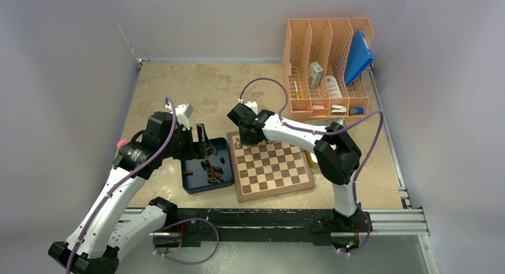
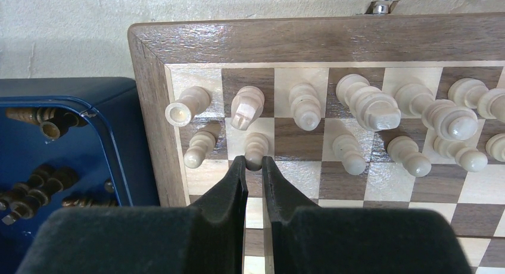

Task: Set up the chess pieces on the board
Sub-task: Place the chess piece on the chessboard.

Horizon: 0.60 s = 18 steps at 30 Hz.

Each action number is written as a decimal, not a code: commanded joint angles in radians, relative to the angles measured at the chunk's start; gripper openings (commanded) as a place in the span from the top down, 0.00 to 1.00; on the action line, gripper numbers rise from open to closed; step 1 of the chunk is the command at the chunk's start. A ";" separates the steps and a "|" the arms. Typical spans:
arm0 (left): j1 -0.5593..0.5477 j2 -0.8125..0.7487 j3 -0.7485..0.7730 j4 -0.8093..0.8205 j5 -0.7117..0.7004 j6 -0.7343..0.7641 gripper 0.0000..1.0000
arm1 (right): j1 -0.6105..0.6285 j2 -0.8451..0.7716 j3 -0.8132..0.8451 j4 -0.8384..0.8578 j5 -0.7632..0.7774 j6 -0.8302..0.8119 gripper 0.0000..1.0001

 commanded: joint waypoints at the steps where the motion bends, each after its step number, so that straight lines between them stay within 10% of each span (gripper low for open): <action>1: -0.003 0.006 0.035 0.030 0.004 -0.002 0.21 | 0.004 0.011 0.036 -0.024 0.029 0.017 0.88; 18: -0.004 0.011 0.029 0.032 0.006 0.002 0.21 | 0.004 0.009 0.051 -0.003 -0.013 0.013 0.82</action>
